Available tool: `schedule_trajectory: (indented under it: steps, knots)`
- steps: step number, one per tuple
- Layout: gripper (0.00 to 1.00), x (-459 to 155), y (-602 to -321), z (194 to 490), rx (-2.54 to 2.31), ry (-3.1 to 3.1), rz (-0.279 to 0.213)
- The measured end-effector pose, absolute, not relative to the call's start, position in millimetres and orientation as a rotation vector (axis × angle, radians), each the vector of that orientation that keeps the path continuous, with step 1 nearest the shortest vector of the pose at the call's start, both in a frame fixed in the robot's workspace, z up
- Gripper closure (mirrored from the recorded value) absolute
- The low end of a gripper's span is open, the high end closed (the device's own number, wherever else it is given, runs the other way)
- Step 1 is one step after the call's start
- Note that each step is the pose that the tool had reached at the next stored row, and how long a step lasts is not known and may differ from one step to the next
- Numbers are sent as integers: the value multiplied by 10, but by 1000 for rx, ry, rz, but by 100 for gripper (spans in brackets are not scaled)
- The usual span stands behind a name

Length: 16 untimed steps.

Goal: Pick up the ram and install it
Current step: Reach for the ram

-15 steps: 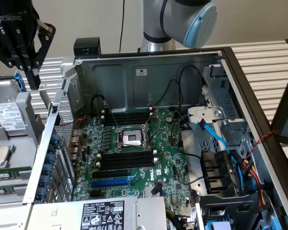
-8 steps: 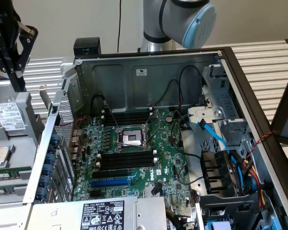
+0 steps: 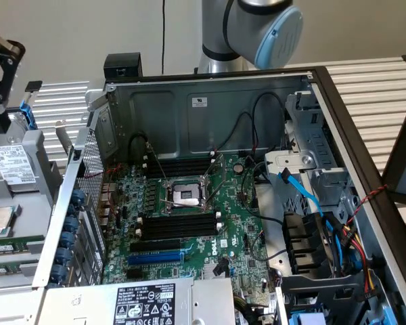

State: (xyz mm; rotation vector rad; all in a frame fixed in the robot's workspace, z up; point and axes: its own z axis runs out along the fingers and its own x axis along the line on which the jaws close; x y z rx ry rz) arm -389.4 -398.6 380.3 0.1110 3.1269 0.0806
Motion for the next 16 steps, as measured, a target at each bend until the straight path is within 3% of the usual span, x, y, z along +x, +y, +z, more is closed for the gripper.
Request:
schedule_trajectory:
  steps: [16]
  knots:
    - [89,-4323,-3982,3770,109,3139,92]
